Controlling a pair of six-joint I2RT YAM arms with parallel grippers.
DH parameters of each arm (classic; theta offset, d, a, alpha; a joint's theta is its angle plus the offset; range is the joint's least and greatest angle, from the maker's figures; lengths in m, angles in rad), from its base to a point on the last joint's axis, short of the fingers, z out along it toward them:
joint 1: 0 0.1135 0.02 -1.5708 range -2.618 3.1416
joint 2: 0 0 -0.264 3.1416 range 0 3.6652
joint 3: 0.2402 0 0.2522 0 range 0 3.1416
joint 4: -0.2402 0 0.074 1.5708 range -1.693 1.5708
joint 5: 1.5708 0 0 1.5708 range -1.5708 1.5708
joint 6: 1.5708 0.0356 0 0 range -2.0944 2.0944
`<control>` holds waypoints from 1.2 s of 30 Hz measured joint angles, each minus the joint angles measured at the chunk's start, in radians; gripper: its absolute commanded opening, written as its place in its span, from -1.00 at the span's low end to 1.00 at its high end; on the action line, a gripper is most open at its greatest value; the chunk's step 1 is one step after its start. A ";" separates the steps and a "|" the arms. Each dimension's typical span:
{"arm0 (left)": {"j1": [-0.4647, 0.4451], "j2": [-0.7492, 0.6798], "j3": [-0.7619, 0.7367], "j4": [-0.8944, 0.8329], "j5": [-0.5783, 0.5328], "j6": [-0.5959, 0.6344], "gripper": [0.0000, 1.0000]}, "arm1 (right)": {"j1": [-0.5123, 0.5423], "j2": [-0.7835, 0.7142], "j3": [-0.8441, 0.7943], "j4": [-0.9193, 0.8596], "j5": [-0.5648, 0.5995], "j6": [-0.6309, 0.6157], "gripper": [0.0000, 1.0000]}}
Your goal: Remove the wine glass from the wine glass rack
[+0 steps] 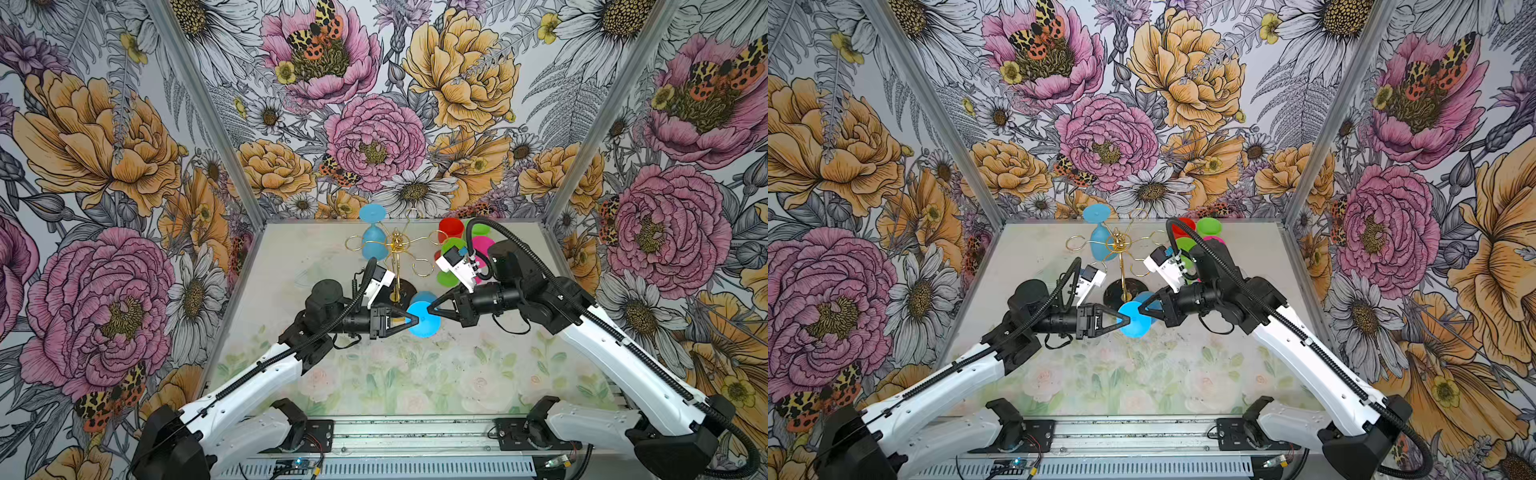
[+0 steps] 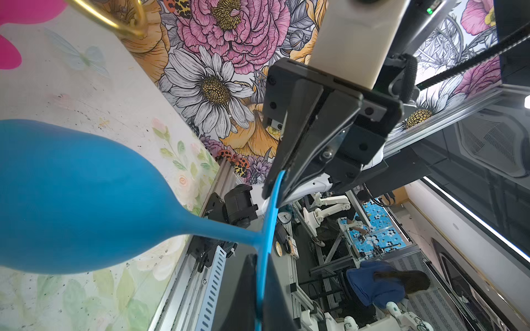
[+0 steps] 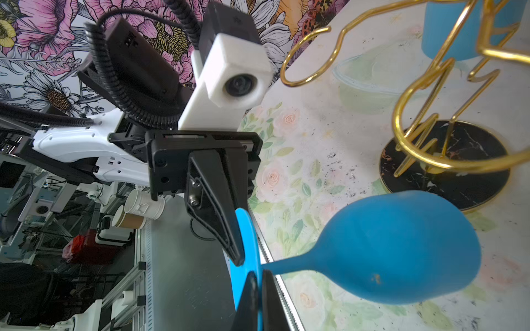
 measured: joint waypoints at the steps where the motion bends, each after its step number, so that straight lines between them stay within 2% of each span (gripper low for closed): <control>1: 0.000 0.000 0.000 0.003 0.000 0.000 -1.00 | -0.002 0.000 0.000 0.001 -0.002 0.000 -0.83; 9: -0.007 0.000 0.000 0.003 -0.002 -0.008 -1.00 | -0.083 -0.042 -0.040 0.004 -0.005 0.017 -0.07; 14: -0.043 -0.001 0.007 -0.017 0.005 0.023 -1.00 | -0.190 -0.090 -0.064 0.003 0.014 0.053 0.11; 17: -0.075 -0.003 0.052 -0.147 -0.019 0.121 -1.00 | -0.239 -0.087 -0.077 0.002 0.035 0.078 0.18; 21: -0.163 -0.018 0.146 -0.381 -0.158 0.341 -1.00 | -0.266 -0.056 -0.082 -0.021 0.095 0.104 0.21; 25: -0.257 -0.056 0.159 -0.510 -0.320 0.535 -1.00 | -0.277 0.002 -0.082 -0.061 0.185 0.114 0.22; 30: -0.368 -0.097 0.128 -0.577 -0.581 0.770 -1.00 | -0.277 0.094 -0.076 -0.103 0.245 0.120 0.25; 36: -0.521 -0.130 0.056 -0.609 -0.848 1.053 -1.00 | -0.277 0.144 -0.004 -0.121 0.237 0.119 0.26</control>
